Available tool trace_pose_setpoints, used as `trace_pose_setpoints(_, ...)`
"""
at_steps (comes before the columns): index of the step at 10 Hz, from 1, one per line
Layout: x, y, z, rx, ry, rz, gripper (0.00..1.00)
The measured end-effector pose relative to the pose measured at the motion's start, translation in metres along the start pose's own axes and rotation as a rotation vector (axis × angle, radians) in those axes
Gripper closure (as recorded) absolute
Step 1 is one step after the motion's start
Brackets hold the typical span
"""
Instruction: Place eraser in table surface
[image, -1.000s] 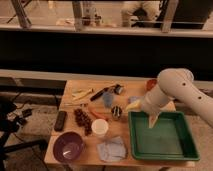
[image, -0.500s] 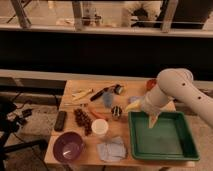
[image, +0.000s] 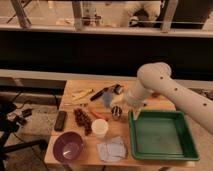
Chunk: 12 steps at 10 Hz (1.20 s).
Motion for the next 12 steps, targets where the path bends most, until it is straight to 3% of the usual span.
trace_pose_setpoints(2,0.007,-0.051,0.016,0.020,-0.007,-0.068,0.20)
trace_pose_setpoints(4,0.005,-0.077,0.023,0.029,-0.011,-0.108,0.20)
trace_pose_setpoints(12,0.005,-0.076,0.023,0.030,-0.012,-0.109,0.20)
